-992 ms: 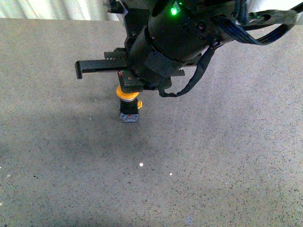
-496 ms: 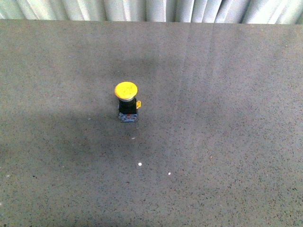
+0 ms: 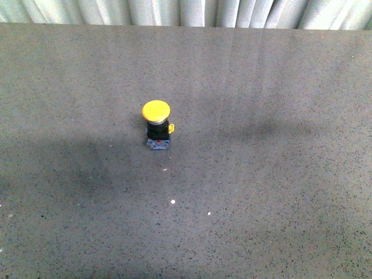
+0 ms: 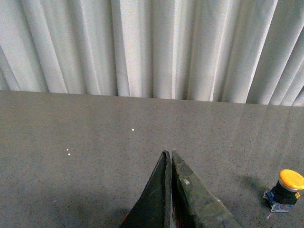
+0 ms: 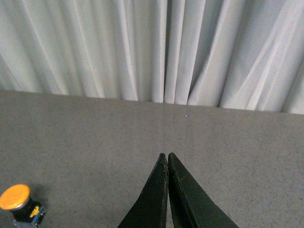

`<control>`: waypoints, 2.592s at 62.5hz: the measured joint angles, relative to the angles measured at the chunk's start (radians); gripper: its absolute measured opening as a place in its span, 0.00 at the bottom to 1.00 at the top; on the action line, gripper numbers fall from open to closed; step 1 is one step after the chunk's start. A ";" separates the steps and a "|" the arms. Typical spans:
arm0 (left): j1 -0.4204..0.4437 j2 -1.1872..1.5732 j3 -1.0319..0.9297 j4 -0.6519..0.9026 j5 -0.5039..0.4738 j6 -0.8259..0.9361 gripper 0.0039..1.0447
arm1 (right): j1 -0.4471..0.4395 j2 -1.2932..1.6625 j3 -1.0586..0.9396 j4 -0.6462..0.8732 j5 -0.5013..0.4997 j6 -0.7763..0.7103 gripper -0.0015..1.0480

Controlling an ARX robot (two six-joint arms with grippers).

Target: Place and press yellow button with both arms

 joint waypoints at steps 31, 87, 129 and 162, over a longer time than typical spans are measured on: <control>0.000 0.000 0.000 0.000 0.000 0.000 0.01 | -0.191 -0.356 -0.197 -0.147 -0.177 0.000 0.01; 0.000 0.000 0.000 0.000 0.000 0.000 0.01 | -0.193 -0.846 -0.212 -0.607 -0.186 0.000 0.01; 0.000 0.000 0.000 0.000 0.000 0.000 0.13 | -0.193 -1.075 -0.212 -0.839 -0.185 -0.002 0.19; 0.000 0.000 0.000 0.000 0.000 0.002 0.91 | -0.193 -1.075 -0.212 -0.840 -0.185 -0.002 0.91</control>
